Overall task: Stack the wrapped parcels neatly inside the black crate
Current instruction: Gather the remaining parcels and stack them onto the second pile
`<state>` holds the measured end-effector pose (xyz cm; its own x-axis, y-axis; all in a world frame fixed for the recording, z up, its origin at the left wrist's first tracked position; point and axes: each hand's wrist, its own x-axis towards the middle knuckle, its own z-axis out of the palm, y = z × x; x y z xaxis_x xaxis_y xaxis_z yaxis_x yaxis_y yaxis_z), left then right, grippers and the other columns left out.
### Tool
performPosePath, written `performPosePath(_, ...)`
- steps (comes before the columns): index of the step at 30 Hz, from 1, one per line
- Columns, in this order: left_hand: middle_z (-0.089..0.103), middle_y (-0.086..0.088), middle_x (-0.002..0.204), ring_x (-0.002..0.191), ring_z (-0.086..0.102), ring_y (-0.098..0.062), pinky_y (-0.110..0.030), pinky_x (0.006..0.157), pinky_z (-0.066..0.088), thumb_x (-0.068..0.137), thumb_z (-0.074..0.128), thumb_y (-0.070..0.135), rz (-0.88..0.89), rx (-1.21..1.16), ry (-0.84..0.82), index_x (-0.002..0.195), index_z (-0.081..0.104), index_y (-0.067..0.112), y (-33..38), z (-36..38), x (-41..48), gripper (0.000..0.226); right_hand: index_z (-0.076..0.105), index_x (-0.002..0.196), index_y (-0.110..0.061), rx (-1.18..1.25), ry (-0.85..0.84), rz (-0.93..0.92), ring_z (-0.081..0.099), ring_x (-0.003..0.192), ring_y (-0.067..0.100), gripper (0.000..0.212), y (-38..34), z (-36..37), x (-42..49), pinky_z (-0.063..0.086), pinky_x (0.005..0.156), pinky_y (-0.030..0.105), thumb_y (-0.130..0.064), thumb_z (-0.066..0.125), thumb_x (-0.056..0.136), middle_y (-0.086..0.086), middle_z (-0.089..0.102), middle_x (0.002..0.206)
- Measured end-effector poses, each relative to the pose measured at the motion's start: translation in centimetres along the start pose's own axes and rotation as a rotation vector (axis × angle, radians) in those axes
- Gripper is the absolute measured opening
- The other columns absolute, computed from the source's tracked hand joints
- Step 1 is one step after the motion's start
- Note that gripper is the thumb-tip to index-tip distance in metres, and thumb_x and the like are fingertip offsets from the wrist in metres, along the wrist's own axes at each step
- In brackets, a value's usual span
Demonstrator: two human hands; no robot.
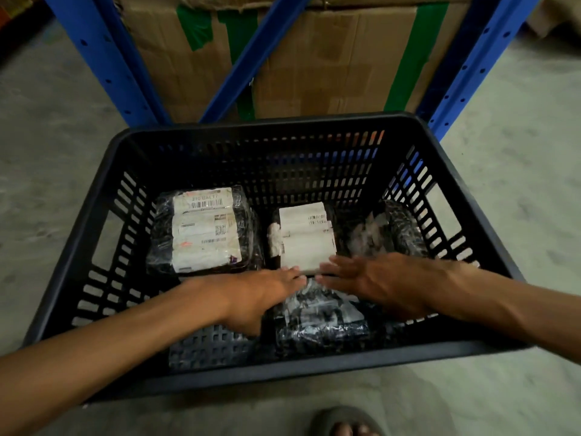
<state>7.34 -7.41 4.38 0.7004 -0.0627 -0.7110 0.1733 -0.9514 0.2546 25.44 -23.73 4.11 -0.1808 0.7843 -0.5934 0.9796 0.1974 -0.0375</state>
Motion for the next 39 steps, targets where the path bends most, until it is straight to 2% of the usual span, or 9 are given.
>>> performPosePath(3, -0.01, -0.008, 0.167, 0.155, 0.003, -0.021, -0.031, 0.125, 0.012, 0.085, 0.076, 0.018, 0.03, 0.109, -0.041, 0.159, -0.008, 0.008, 0.9, 1.5, -0.3, 0.113, -0.003, 0.157, -0.028, 0.018, -0.06, -0.031, 0.031, 0.146, 0.03, 0.079, -1.3, 0.4, -0.9, 0.036, 0.115, 0.048, 0.001, 0.04, 0.097, 0.003, 0.004, 0.167)
performPosePath(11, 0.053, -0.016, 0.141, 0.121, 0.059, -0.026, -0.04, 0.104, 0.048, 0.098, 0.057, 0.015, 0.11, 0.151, 0.108, 0.154, 0.027, 0.007, 0.2, 2.0, 0.6, 0.064, 0.024, 0.155, -0.031, 0.149, -0.045, -0.029, 0.062, 0.108, 0.014, 0.081, 0.7, -0.5, -0.3, 0.048, 0.096, 0.025, -0.024, 0.069, 0.088, 0.003, 0.064, 0.133)
performPosePath(14, 0.064, -0.002, 0.098, 0.085, 0.065, -0.016, -0.035, 0.085, 0.056, 0.101, 0.051, 0.015, 0.12, -0.109, 0.105, 0.154, 0.033, 0.025, -1.2, 1.1, -0.2, 0.057, 0.028, 0.153, -0.037, 0.397, -0.077, -0.032, 0.061, 0.114, 0.01, 0.075, 1.7, -0.9, -1.5, 0.047, 0.101, 0.028, -0.023, 0.067, 0.09, -0.002, 0.065, 0.134)
performPosePath(17, 0.072, -0.002, 0.114, 0.103, 0.067, -0.016, -0.04, 0.097, 0.051, 0.101, 0.051, 0.017, 0.149, -0.449, 0.166, 0.139, 0.058, 0.021, -3.6, -0.5, -1.2, 0.038, 0.054, 0.137, -0.023, 0.743, -0.157, -0.111, 0.064, 0.117, 0.021, 0.047, 2.5, -1.3, -2.1, 0.05, 0.101, 0.044, -0.009, 0.063, 0.094, 0.003, 0.069, 0.127)
performPosePath(22, 0.075, -0.005, 0.118, 0.112, 0.069, -0.019, -0.036, 0.098, 0.054, 0.099, 0.052, 0.029, 0.118, -0.986, 0.339, 0.12, 0.07, 0.007, -5.1, -0.6, -2.3, 0.035, 0.052, 0.138, -0.002, 1.33, -0.196, -0.163, 0.059, 0.117, 0.028, 0.045, 3.5, -2.5, -3.3, 0.043, 0.108, 0.052, 0.012, 0.052, 0.095, 0.026, 0.06, 0.134)
performPosePath(28, 0.081, -0.003, 0.087, 0.069, 0.071, -0.009, -0.024, 0.062, 0.055, 0.098, 0.054, 0.041, -0.189, -1.308, 0.648, 0.095, 0.077, 0.014, -3.8, -1.0, -2.0, 0.036, 0.051, 0.133, 0.0, 1.866, 0.17, 0.061, 0.07, 0.105, 0.031, 0.046, 5.8, -3.8, -2.7, 0.041, 0.108, 0.059, -0.022, 0.059, 0.093, 0.02, 0.064, 0.12)
performPosePath(33, 0.064, 0.001, 0.057, 0.034, 0.056, -0.01, -0.015, 0.03, 0.039, 0.098, 0.055, 0.041, -0.364, -1.622, 0.871, 0.083, 0.067, 0.015, -1.9, -5.0, 0.1, 0.032, 0.065, 0.102, -0.015, 2.026, 0.546, 0.551, 0.066, 0.072, 0.027, 0.034, 4.7, -4.6, 0.3, 0.057, 0.073, 0.045, -0.042, 0.044, 0.102, 0.012, 0.068, 0.092)
performPosePath(35, 0.067, -0.002, 0.071, 0.046, 0.062, -0.012, -0.017, 0.039, 0.046, 0.099, 0.052, 0.043, -0.371, -1.734, 0.908, 0.097, 0.066, 0.014, -1.2, -6.6, 1.2, 0.032, 0.066, 0.094, -0.015, 2.042, 0.67, 0.661, 0.065, 0.068, 0.025, 0.035, 4.8, -5.0, 1.6, 0.056, 0.072, 0.043, -0.04, 0.042, 0.103, 0.009, 0.069, 0.084)
performPosePath(39, 0.068, -0.009, 0.106, 0.1, 0.064, -0.029, -0.041, 0.095, 0.051, 0.1, 0.043, 0.048, -0.486, -1.748, 0.915, 0.113, 0.06, 0.005, -0.4, -6.5, 4.3, 0.048, 0.064, 0.108, -0.014, 1.847, 0.66, 0.579, 0.065, 0.06, 0.019, 0.026, 5.9, -5.8, 2.6, 0.052, 0.054, 0.03, -0.036, 0.063, 0.094, 0.009, 0.07, 0.084)
